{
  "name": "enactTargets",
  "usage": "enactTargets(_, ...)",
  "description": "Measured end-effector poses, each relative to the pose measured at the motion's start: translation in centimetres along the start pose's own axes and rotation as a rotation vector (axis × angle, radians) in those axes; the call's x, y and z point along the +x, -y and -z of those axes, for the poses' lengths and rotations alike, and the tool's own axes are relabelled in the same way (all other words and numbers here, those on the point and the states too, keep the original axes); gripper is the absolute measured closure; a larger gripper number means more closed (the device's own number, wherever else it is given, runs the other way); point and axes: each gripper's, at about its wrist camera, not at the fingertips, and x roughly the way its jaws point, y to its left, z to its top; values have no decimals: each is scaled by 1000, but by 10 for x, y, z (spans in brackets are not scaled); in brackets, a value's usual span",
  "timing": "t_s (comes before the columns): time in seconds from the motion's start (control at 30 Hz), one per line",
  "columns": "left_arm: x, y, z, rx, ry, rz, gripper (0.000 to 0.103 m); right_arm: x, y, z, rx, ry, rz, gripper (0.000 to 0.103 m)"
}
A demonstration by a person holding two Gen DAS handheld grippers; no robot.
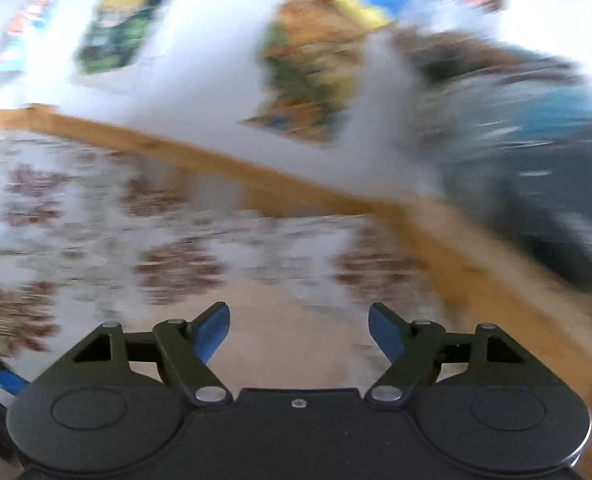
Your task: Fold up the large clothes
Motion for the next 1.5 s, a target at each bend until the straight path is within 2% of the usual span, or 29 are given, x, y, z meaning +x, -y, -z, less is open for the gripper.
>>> enactTargets(0.07, 1, -4, 2, -12, 2, 12, 35, 33, -4, 4, 6, -61, -93, 33)
enactTargets(0.13, 4, -9, 3, -26, -1, 17, 34, 65, -8, 16, 1, -158, -115, 43)
enactTargets(0.2, 8, -13, 4, -46, -7, 37, 33, 79, -11, 29, 10, -178, -89, 43)
enactTargets(0.33, 19, -17, 6, -61, -14, 48, 25, 99, 0, 63, 115, -213, -60, 42)
enactTargets(0.4, 23, -18, 7, -66, -17, 40, 19, 101, 3, 77, 164, -205, -62, 41)
enactTargets(0.47, 20, -18, 8, -73, -9, 40, 17, 97, 10, 79, 211, -195, -68, 41)
enactTargets(0.53, 11, -20, 8, -96, 17, 71, 18, 78, 18, 69, 245, -163, -44, 43)
enactTargets(0.6, -1, -23, 11, -119, 62, 142, 14, 44, 26, 55, 277, -82, 12, 44)
enactTargets(0.67, -6, -20, 13, -107, 81, 155, 11, -9, 34, 46, 348, 50, 116, 32)
enactTargets(0.7, -5, -16, 13, -92, 71, 136, 11, -29, 35, 45, 365, 78, 155, 18)
enactTargets(0.77, 3, -6, 15, -63, 36, 95, 11, -66, 35, 50, 409, 90, 239, 15)
enactTargets(0.9, 11, 2, 15, -89, 32, 27, 8, -79, 30, 83, 474, -48, 298, 15)
enactTargets(1.03, 13, -3, 15, -131, 14, 22, 7, -64, 21, 124, 513, -155, 268, 17)
enactTargets(1.13, 16, -2, 17, -130, 11, 14, 5, -45, 17, 139, 510, -250, 257, 17)
enactTargets(1.37, 23, -4, 20, -139, 9, 15, 1, -30, 2, 149, 447, -277, 279, 16)
enactTargets(1.5, 23, -1, 23, -122, 26, -2, 1, -23, 7, 151, 450, -286, 284, 14)
